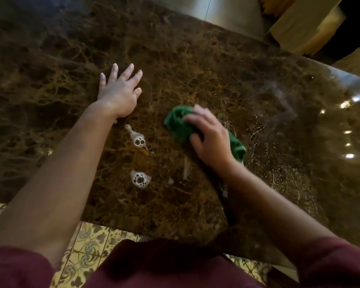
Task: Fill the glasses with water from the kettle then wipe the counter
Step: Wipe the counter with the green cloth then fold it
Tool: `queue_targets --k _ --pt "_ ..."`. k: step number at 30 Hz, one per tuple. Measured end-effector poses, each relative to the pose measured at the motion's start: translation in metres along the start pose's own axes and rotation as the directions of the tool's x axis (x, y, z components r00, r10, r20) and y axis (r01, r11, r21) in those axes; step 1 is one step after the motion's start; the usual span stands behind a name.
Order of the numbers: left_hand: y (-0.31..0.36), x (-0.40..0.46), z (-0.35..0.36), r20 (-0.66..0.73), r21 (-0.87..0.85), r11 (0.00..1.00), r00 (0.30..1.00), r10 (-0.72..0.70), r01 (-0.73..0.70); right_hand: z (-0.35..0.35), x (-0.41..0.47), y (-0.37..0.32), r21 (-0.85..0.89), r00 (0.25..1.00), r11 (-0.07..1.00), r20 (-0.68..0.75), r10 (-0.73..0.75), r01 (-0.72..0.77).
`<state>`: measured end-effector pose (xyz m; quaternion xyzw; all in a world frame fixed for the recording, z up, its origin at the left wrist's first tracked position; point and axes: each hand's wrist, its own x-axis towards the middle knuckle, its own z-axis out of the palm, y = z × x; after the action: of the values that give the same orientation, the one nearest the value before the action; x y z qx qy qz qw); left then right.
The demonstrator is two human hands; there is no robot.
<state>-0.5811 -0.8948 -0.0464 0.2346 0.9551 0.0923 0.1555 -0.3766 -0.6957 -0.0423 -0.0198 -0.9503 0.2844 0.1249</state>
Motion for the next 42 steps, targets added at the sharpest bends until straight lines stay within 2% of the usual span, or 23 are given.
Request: queue_targets --k 2,4,6,10,13,15,17,19,21,24,27,30,32,34,36,42 --pt "0.0 -0.002 0.002 -0.01 0.002 1.0 1.0 0.0 0.0 0.0 0.05 0.006 -0.031 0.986 0.988 -0.077 0.15 -0.153" --pt "0.0 -0.001 0.002 -0.007 -0.004 1.0 1.0 -0.005 0.005 0.003 0.081 0.004 -0.031 0.969 0.973 -0.104 0.224 -0.229" --pt "-0.002 0.002 0.003 -0.002 -0.009 1.0 1.0 0.004 -0.004 0.01 0.07 -0.009 -0.017 0.978 0.98 -0.081 0.195 -0.197" --pt "-0.011 0.007 0.009 -0.027 -0.013 1.0 1.0 0.014 -0.014 0.017 -0.042 -0.039 0.083 0.999 0.996 0.045 -0.012 0.008" --pt "-0.006 0.005 0.01 -0.071 -0.061 0.998 0.997 0.004 -0.008 0.014 -0.094 -0.046 0.13 0.996 0.989 0.049 -0.076 0.069" --pt "0.006 0.003 0.006 -0.108 -0.087 0.995 0.993 -0.051 0.041 0.012 -0.092 -0.044 0.167 0.998 0.985 0.029 -0.053 0.048" --pt "0.026 -0.002 0.0 -0.085 -0.119 0.991 0.993 -0.076 0.066 0.001 -0.084 -0.046 0.248 1.0 0.968 0.015 0.026 -0.029" --pt "0.048 -0.01 -0.005 -0.049 -0.14 0.99 0.998 -0.04 0.033 -0.022 -0.083 -0.042 0.361 0.995 0.929 -0.022 0.098 -0.083" --pt "0.069 -0.02 -0.006 -0.042 -0.1 0.995 0.999 0.021 -0.025 -0.056 -0.087 -0.027 0.432 0.977 0.896 -0.126 0.17 -0.1" --pt "0.104 -0.027 -0.001 -0.054 -0.037 0.995 0.994 0.093 -0.095 -0.115 -0.11 0.012 0.403 0.898 0.896 -0.301 0.321 -0.185" --pt "0.138 -0.023 0.007 -0.03 0.012 0.992 0.992 0.123 -0.123 -0.158 -0.162 0.061 0.389 0.775 0.848 -0.382 0.504 -0.359" --pt "0.158 -0.012 0.019 -0.004 0.042 0.998 0.999 0.039 -0.039 -0.176 -0.217 0.103 0.355 0.638 0.773 -0.436 0.634 -0.526" --pt "0.162 -0.004 0.027 0.038 0.027 0.999 0.998 -0.041 0.04 -0.17 -0.238 0.119 0.291 0.607 0.73 -0.412 0.679 -0.619" --pt "0.164 0.003 0.03 0.077 0.028 0.998 0.995 -0.064 0.061 -0.158 -0.247 0.129 0.161 0.643 0.735 -0.386 0.662 -0.659" --pt "0.162 0.004 0.031 0.082 0.038 0.997 0.994 -0.075 0.072 -0.149 -0.241 0.136 0.043 0.702 0.77 -0.381 0.601 -0.636" --pt "0.164 0.0 0.036 0.068 0.037 0.995 0.993 -0.094 0.092 -0.116 -0.194 0.126 -0.039 0.837 0.866 -0.281 0.47 -0.499"
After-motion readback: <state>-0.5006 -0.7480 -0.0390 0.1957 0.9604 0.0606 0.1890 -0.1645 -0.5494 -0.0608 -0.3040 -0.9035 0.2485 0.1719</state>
